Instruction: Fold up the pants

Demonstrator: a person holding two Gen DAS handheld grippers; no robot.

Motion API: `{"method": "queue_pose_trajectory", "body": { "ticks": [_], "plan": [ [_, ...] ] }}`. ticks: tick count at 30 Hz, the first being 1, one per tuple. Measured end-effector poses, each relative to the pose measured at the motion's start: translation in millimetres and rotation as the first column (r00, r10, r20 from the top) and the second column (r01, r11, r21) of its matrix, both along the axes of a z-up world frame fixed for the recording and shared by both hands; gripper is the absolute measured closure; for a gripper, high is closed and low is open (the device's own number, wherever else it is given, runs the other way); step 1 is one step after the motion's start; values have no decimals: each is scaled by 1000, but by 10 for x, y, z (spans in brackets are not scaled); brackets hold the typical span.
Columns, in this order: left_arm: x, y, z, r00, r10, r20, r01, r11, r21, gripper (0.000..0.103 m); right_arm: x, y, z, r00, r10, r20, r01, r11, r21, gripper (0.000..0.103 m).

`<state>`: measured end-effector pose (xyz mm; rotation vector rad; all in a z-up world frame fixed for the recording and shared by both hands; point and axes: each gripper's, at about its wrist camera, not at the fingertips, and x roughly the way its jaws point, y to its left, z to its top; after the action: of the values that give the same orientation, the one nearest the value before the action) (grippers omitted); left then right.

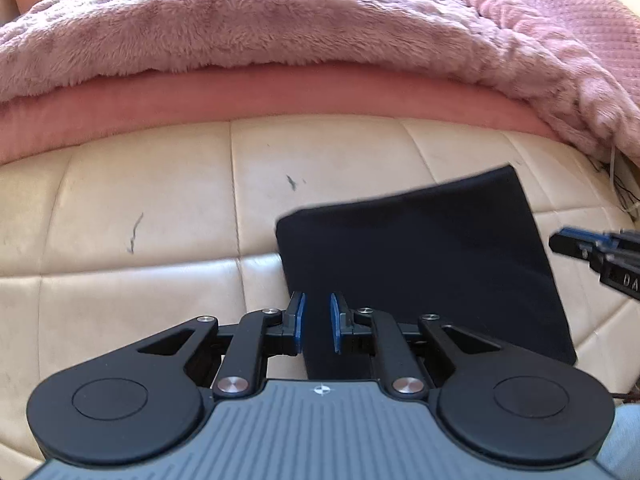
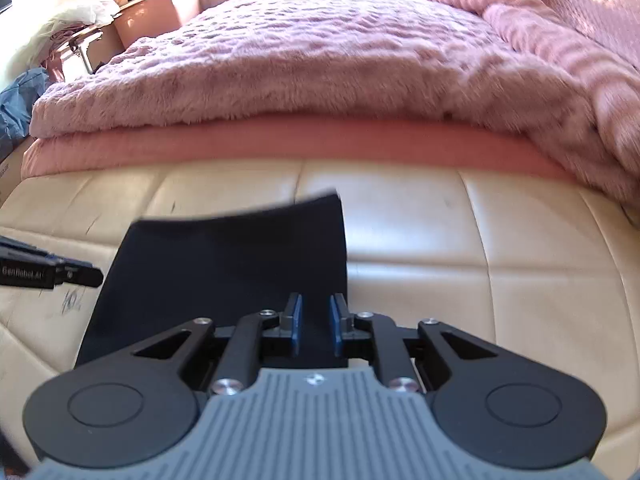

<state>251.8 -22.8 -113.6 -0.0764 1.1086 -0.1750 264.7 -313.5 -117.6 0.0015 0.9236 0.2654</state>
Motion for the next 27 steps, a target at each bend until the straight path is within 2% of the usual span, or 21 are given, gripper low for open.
{"method": "queue_pose_trajectory", "body": {
  "ticks": [5, 12, 18, 22, 27],
  "plan": [
    [235, 4, -120, 1000, 9, -2, -9, 999, 35, 89, 442, 175, -89, 1000, 26, 18, -26, 1000, -18, 93],
    [411, -44, -319, 1000, -10, -20, 11, 998, 67, 83, 811, 202, -438, 999, 11, -45, -12, 1000, -20, 93],
    [426, 26, -324, 1000, 11, -23, -11, 1000, 25, 81, 980, 223, -604, 998, -20, -61, 19, 1000, -21, 93],
    [282, 100, -147, 1000, 18, -4, -18, 1000, -3, 81, 897, 171, -463, 999, -24, -48, 23, 1000, -13, 93],
    [-146, 118, 33, 1000, -8, 7, 9, 999, -46, 81, 382, 100, -132, 1000, -6, -16, 6, 1000, -8, 90]
  ]
}}
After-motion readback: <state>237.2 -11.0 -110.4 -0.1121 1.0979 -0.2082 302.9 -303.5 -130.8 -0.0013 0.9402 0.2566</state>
